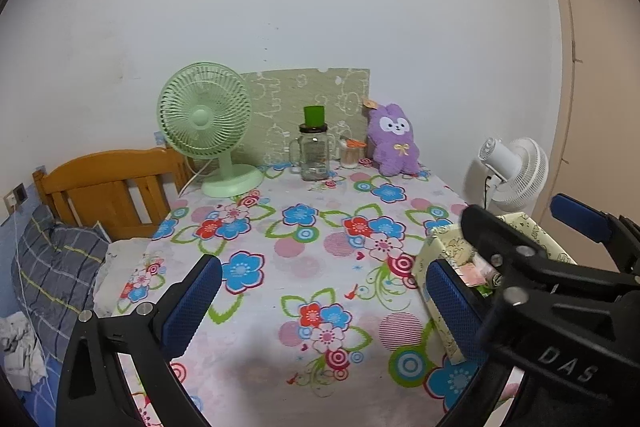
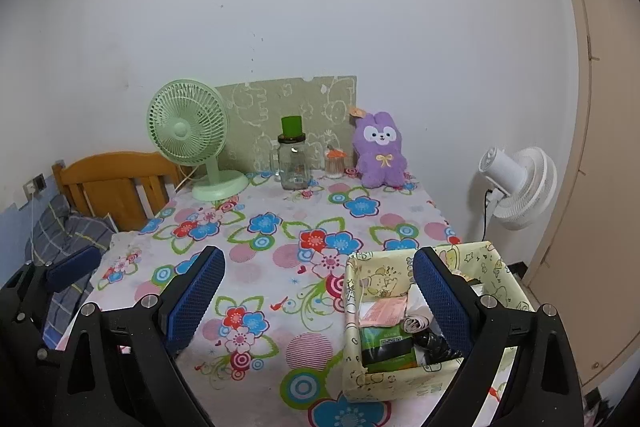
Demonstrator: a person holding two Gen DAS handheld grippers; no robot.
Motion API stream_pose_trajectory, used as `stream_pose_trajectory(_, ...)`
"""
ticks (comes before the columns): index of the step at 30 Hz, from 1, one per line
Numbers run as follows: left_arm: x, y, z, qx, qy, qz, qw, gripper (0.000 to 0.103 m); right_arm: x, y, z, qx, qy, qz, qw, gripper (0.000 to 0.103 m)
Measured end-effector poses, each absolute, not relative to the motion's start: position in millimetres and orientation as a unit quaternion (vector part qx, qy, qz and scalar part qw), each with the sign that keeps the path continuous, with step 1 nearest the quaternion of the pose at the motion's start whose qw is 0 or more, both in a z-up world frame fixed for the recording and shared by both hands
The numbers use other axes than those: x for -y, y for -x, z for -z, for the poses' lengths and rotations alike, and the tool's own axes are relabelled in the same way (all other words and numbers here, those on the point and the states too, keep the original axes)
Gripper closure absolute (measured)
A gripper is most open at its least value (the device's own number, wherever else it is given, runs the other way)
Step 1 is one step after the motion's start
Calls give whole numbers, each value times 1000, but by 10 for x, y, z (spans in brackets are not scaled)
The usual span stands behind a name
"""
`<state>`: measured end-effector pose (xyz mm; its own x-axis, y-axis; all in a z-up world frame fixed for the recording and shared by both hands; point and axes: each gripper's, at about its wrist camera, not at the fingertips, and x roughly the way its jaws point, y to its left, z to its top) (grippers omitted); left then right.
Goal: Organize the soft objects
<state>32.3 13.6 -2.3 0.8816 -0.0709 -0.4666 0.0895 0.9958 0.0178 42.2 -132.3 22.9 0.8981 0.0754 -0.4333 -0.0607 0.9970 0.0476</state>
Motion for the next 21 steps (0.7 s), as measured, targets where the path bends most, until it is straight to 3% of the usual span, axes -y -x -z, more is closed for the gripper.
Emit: stream_pose_trajectory(21,-510,-99,-26,-214,4,-12,977,0,1513,-225,-253,-202,-26,-9,979,6)
